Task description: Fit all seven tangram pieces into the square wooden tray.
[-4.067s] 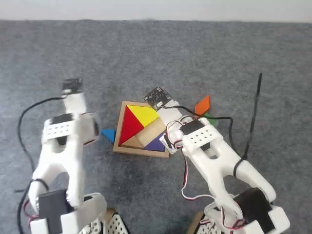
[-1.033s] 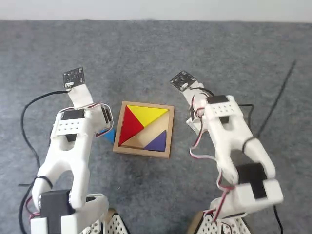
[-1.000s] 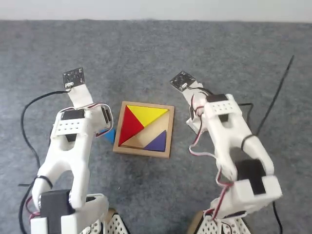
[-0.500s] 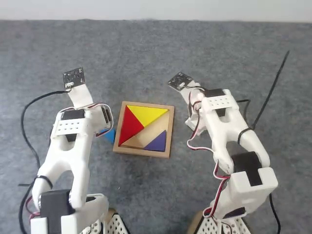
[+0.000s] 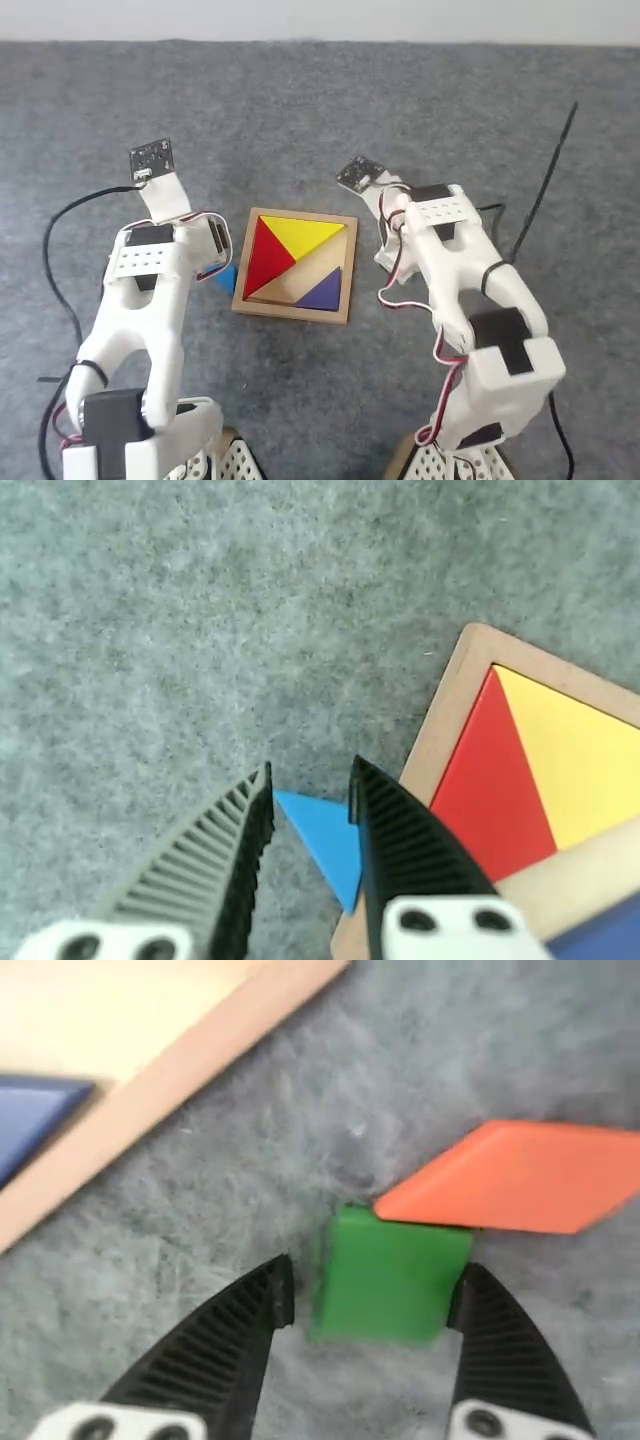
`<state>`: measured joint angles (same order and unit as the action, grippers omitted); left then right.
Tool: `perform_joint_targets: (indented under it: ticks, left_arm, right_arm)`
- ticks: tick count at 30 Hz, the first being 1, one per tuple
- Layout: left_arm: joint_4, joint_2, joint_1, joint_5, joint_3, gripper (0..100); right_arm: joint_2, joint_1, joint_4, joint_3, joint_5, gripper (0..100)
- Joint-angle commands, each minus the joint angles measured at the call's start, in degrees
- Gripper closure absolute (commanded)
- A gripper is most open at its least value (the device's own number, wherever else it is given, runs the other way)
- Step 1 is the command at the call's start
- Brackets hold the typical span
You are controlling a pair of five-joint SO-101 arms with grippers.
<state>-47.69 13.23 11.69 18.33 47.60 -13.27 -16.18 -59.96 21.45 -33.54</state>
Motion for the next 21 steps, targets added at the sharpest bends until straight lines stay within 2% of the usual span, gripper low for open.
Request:
perform_joint_targets:
  ticks: [1,7,14,21]
  left_arm:
    - [0.1,2.4,-0.3,-0.5,-0.5,87]
    - [0.1,2.4,-0.2,-0.5,-0.5,87]
    - [0.1,2.4,-0.2,-0.5,-0.6,87]
    - [0.1,2.4,-0.1,-0.5,-0.6,87]
  right_arm:
    - [-1.9,0.4,-2.0,-3.5,-0.4,74.1]
    - [-6.7,2.9,-6.5,-10.2,-0.2,75.1]
    - [-7.4,3.0,-6.8,-11.3,-0.2,94.7]
    - [-5.0,4.6,-10.2,-14.2,2.0,95.9]
